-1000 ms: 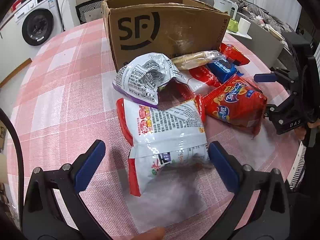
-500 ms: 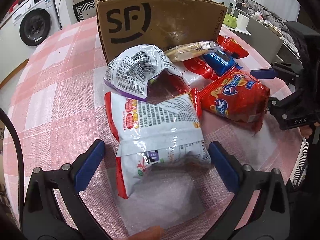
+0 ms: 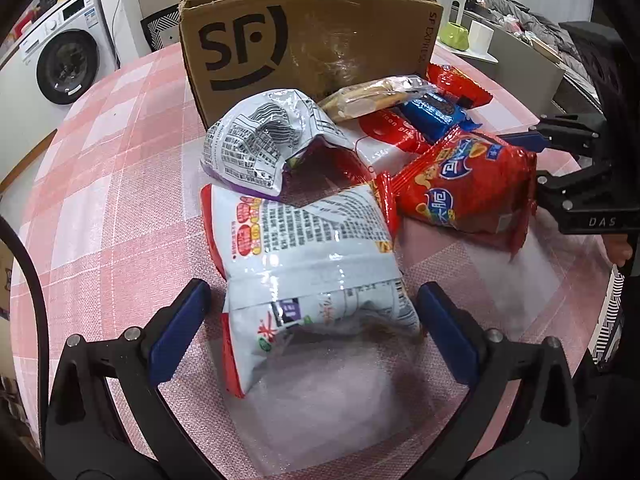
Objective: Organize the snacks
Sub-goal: 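Close the right tool on the red biscuit pack while the left tool grasps the white chip bag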
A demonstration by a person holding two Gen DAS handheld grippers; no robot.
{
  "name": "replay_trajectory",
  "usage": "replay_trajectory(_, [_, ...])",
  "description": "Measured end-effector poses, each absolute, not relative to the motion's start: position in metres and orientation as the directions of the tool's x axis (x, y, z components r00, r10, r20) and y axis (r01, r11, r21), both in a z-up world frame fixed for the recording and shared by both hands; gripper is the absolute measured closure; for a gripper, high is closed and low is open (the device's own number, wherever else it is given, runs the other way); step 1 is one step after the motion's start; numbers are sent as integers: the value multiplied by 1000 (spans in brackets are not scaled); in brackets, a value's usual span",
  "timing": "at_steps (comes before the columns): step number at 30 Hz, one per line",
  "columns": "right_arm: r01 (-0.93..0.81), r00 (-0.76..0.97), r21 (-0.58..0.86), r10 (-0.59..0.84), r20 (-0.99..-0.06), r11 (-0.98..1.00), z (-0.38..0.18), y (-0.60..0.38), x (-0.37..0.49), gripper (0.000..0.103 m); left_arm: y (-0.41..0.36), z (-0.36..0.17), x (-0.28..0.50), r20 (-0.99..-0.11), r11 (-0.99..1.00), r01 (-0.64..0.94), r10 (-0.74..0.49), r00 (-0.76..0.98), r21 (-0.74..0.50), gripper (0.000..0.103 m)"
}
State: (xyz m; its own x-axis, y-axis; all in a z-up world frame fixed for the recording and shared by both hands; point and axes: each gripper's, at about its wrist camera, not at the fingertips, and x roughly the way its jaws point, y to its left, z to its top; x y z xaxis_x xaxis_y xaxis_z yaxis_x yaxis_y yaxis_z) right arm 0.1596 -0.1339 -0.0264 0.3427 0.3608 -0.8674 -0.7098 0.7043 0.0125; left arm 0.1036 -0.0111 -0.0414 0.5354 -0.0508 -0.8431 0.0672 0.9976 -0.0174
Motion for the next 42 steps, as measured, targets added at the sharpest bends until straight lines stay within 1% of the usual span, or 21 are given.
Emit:
replay_trajectory(3, [-720,344,10,370,-863,693,-22,-133,154,56,-12,-41,104,-843,998,68,-52,535,-18,0])
replay_trajectory(14, [-747,366,-1,409,-836,665,1,-149,139,57,-11,-41,105,-845,997,70,-53,532,-19,0])
replay_trajectory(26, [-725,421,73,525,-739,685,38,-167,140,56,-11,-42,105,-842,998,64,-50,537,-18,1])
replay_trajectory(28, [-719,431,76,529,-731,690,40,-164,142,56,-11,-41,105,-839,998,63,-53,541,-22,4])
replay_trajectory(31, [-721,430,76,531,-730,689,39,-160,143,57,-10,-38,104,-831,997,66,-60,553,-28,15])
replay_trajectory(33, [-720,430,78,532,-729,690,40,-160,142,57,-9,-36,102,-823,996,77,-70,563,-32,31])
replay_trajectory(38, [-728,435,71,539,-721,682,40,-154,140,56,-9,-27,99,-800,993,98,-105,591,-58,40])
replay_trajectory(42, [-732,442,69,550,-709,678,44,-154,137,57,-8,-20,96,-783,991,111,-126,609,-73,42])
